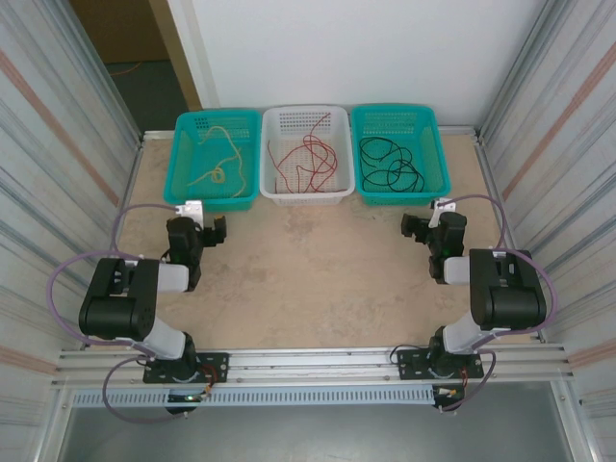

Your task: Untangle the cables

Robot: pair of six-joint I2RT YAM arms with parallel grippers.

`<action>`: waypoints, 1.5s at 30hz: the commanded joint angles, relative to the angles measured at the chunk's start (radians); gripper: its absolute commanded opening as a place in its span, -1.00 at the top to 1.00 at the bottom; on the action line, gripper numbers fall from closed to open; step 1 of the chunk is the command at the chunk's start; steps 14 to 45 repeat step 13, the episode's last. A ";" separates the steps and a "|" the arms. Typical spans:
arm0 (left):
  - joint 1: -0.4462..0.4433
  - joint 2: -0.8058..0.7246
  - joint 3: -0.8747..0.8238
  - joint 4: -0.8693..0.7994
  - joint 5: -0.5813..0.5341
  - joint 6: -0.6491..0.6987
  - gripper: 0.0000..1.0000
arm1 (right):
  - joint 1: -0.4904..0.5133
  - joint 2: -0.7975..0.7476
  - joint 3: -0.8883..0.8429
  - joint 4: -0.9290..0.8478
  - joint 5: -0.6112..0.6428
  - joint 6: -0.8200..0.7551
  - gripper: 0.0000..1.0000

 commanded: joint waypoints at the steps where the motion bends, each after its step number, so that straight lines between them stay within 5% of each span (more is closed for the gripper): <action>1: 0.006 -0.009 0.024 -0.015 -0.001 0.020 -0.97 | -0.003 -0.008 0.019 0.012 -0.012 -0.018 -0.98; 45: 0.006 -0.007 0.025 -0.014 -0.001 0.020 -0.97 | -0.005 -0.010 0.016 0.013 -0.014 -0.016 -0.98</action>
